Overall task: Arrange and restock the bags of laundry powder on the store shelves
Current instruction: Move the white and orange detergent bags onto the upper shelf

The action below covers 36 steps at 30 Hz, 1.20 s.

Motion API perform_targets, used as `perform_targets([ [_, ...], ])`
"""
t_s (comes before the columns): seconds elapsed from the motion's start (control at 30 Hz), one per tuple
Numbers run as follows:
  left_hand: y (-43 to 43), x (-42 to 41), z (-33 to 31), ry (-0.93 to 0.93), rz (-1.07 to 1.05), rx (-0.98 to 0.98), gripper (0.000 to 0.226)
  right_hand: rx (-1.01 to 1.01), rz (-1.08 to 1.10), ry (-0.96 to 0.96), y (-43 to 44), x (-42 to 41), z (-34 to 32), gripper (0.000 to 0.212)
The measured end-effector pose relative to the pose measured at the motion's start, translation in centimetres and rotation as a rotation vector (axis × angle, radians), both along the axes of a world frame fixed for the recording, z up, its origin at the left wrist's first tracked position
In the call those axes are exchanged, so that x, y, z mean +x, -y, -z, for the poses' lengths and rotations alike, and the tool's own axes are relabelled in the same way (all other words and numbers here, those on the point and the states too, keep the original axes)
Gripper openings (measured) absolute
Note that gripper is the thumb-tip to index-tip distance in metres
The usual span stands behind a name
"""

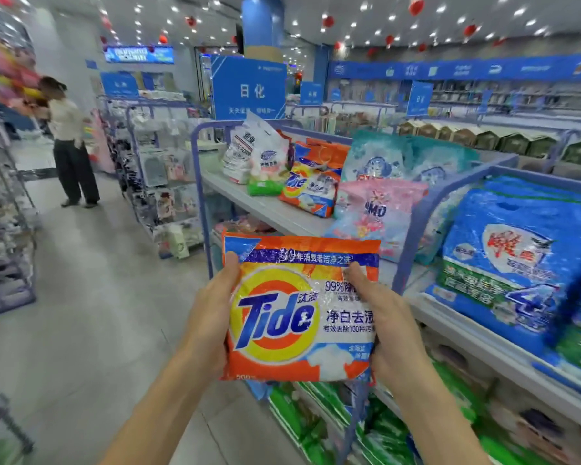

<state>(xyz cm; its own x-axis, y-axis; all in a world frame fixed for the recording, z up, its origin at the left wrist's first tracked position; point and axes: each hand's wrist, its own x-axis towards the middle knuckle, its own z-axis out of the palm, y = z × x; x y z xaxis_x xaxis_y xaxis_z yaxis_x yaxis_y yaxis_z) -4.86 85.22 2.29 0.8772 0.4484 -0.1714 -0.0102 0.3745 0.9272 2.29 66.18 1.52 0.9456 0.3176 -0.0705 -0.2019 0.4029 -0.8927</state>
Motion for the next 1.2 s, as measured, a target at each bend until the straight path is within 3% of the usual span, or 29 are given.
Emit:
perform_targets([
  [0.3,-10.8,8.5,1.0,-0.057,0.067,-0.058,0.065,0.008,0.134,0.064,-10.2,8.6,0.4,0.023],
  [0.53,-20.1,18.0,1.2,-0.085,0.079,-0.039,0.059,0.009,0.144,0.058,-19.4,18.5,0.9,0.033],
  [0.77,-27.6,27.2,0.2,-0.061,0.141,-0.058,0.058,-0.009,0.045,0.055,-26.5,26.0,1.8,0.027],
  [0.83,-29.2,30.4,0.5,-0.052,0.162,-0.076,0.056,-0.043,0.049,0.070,-27.9,27.9,2.2,0.037],
  [1.03,-33.9,39.7,1.7,-0.040,0.305,-0.109,0.054,-0.120,0.315,0.129,-33.0,34.5,2.6,0.010],
  [1.2,-37.9,47.7,1.6,-0.048,0.446,-0.090,0.051,-0.136,0.506,0.081,-37.2,40.1,3.0,0.016],
])
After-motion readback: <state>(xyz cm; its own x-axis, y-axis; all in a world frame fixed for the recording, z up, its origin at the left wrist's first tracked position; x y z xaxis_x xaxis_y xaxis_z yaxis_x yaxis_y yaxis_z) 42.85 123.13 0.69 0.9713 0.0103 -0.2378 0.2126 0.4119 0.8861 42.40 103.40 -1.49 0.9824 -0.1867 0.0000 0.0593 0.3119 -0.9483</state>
